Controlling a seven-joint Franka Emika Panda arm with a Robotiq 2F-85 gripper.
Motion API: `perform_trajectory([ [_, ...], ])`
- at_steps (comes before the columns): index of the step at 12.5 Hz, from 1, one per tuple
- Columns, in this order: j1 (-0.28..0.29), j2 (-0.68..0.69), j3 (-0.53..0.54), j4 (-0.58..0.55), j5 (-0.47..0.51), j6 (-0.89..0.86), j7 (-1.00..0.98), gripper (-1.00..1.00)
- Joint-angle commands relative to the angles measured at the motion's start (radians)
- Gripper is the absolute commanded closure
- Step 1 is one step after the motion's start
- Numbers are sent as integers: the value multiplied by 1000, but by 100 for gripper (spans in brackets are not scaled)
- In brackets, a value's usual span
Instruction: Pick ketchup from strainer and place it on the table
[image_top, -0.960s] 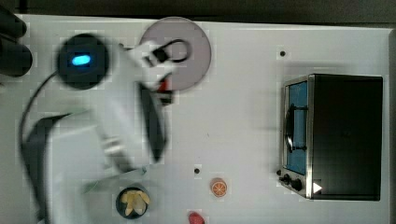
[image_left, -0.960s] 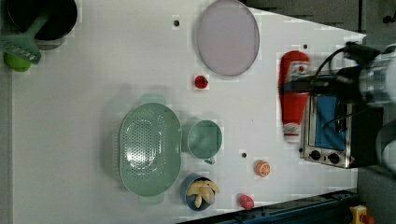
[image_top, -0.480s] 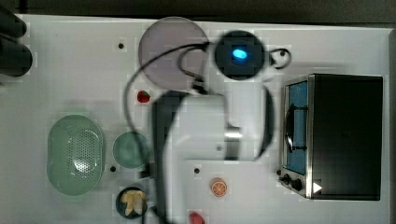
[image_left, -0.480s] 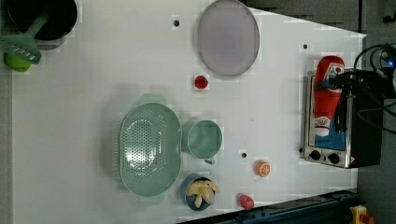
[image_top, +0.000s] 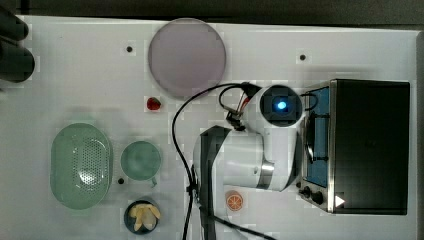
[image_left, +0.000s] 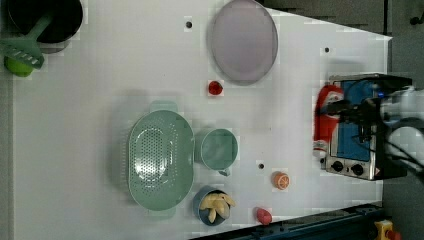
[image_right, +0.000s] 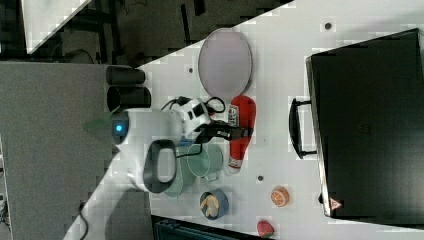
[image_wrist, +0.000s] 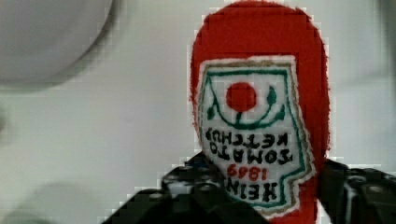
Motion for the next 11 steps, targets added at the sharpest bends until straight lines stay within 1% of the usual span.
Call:
perform_trajectory([
  [1, 49, 28, 27, -47, 5, 142, -25, -13],
  [5, 48, 158, 24, -53, 5, 215, -25, -13],
  [7, 48, 198, 17, -53, 3, 222, -25, -13],
  [8, 48, 212, 11, -54, 2, 222, -24, -19],
  [11, 48, 218, 7, -52, 2, 221, -23, -80],
])
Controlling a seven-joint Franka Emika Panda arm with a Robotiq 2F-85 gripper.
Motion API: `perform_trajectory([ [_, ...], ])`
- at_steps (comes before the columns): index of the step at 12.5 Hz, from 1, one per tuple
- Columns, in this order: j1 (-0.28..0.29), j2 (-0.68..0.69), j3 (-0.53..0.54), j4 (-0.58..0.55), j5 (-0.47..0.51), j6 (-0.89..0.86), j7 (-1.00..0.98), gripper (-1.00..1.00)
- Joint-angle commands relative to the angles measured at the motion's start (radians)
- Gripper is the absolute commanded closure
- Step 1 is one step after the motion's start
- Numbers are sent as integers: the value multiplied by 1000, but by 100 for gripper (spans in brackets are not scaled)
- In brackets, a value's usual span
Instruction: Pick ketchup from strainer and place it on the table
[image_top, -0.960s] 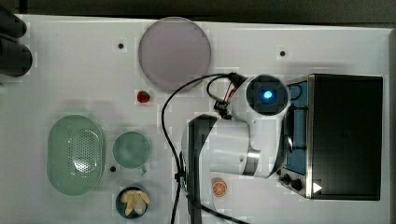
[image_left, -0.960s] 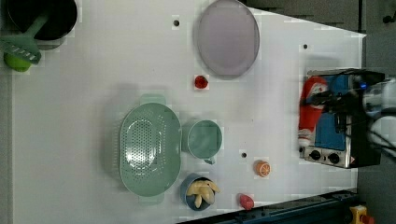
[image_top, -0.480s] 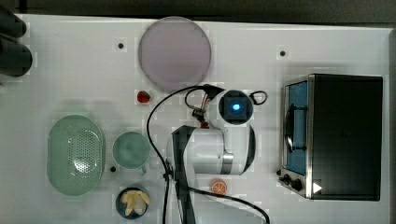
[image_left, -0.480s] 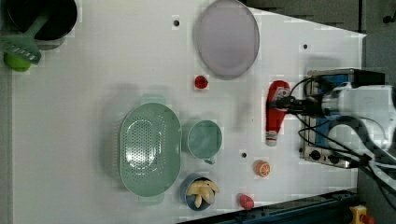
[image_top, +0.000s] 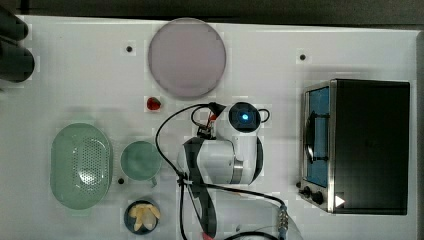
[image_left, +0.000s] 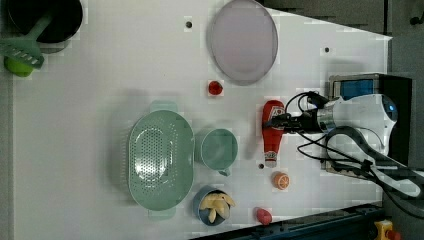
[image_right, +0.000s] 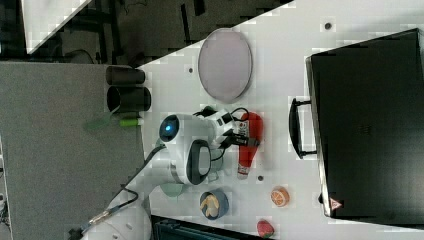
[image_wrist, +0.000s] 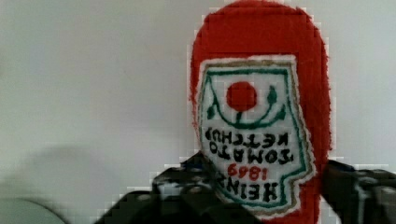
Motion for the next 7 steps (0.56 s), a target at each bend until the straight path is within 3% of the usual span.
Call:
perform_trajectory([
  [1, -12, -69, -6, 26, -5, -1, -23, -100],
  [7, -11, -270, 23, 187, -2, -146, 5, -100],
])
